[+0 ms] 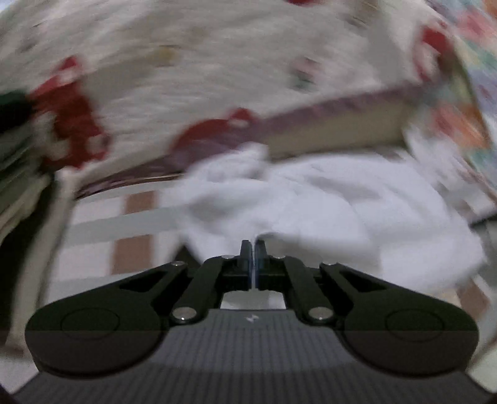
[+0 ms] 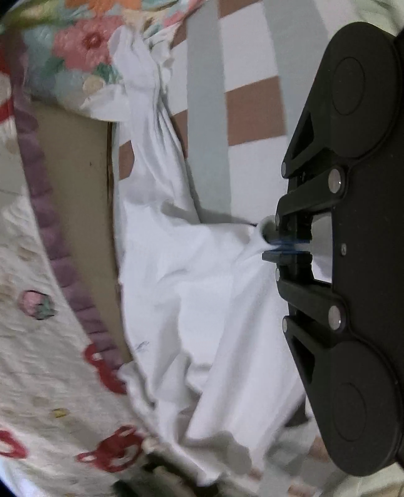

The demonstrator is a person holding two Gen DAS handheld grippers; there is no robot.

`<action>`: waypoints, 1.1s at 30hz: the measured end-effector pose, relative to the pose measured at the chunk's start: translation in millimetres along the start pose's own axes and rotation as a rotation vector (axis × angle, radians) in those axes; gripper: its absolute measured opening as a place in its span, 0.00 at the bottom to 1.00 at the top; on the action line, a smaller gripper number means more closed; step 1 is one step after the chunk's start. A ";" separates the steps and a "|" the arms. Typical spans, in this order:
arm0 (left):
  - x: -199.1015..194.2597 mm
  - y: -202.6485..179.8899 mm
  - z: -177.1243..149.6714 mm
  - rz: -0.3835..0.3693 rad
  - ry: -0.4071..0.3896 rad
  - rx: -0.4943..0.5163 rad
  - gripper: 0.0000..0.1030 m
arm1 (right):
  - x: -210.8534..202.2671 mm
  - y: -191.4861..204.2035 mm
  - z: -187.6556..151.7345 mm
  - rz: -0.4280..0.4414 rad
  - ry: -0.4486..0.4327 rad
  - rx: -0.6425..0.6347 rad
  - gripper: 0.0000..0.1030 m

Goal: Fold clothes

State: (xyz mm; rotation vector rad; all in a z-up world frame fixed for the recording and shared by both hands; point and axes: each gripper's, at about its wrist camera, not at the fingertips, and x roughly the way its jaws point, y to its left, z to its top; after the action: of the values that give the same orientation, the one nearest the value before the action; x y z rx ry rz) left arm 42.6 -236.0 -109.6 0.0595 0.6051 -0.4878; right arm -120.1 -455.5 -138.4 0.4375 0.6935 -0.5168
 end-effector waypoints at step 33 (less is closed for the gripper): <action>15.2 -57.5 -20.8 0.108 -0.031 0.533 0.72 | -15.3 -5.2 -58.8 -0.110 -0.009 -0.088 0.38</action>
State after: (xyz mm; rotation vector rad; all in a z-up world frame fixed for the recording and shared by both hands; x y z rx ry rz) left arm 16.1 -289.2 -130.3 0.5864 0.4259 -0.5337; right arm -161.7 -423.4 -169.4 0.3153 0.7311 -0.5888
